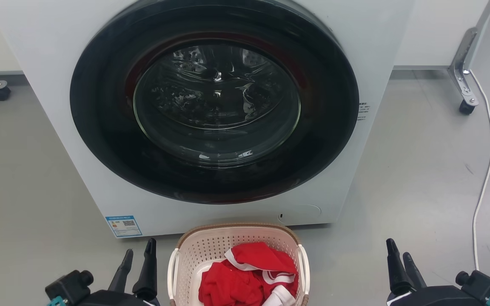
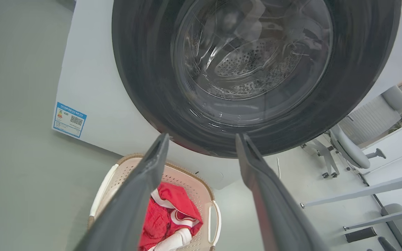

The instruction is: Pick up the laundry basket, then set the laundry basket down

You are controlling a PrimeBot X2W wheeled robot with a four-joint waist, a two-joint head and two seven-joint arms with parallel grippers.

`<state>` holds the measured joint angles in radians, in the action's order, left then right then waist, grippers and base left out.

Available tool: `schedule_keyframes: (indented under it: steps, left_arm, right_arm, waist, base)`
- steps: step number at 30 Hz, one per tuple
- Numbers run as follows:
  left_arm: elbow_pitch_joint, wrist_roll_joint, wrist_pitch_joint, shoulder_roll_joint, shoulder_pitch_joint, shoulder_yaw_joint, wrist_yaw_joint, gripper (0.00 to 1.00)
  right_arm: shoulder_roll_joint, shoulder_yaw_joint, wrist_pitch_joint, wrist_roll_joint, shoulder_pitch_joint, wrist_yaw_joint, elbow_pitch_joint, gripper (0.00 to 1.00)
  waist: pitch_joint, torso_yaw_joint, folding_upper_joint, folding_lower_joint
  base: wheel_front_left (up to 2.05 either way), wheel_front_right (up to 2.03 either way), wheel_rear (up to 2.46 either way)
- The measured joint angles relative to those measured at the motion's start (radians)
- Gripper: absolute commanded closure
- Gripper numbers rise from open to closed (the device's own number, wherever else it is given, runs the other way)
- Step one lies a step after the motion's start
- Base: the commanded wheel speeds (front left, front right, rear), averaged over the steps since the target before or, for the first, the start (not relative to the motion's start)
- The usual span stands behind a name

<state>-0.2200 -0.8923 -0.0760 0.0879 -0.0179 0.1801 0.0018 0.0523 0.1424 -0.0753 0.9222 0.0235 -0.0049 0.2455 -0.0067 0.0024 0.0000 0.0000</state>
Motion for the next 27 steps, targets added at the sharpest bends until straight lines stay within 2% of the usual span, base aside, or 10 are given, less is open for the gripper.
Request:
schedule_keyframes:
  steps: [12, 27]
  left_arm:
    - [0.029, 0.213, -0.043, 0.020, 0.000, 0.046, 0.032, 0.00]
    - [0.063, 0.429, -0.096, 0.030, 0.006, 0.079, 0.069, 0.00]
  right_arm:
    - [0.008, 0.047, -0.042, -0.176, -0.007, -0.031, -0.026, 0.00]
    - [0.017, 0.097, -0.098, -0.391, -0.016, -0.066, -0.071, 0.00]
  waist:
    - [-0.007, 0.000, 0.0000, 0.0000]
    - [-0.009, 0.002, 0.0000, 0.0000]
  base:
    - [0.00, 0.00, 0.00]
    - [0.00, 0.00, 0.00]
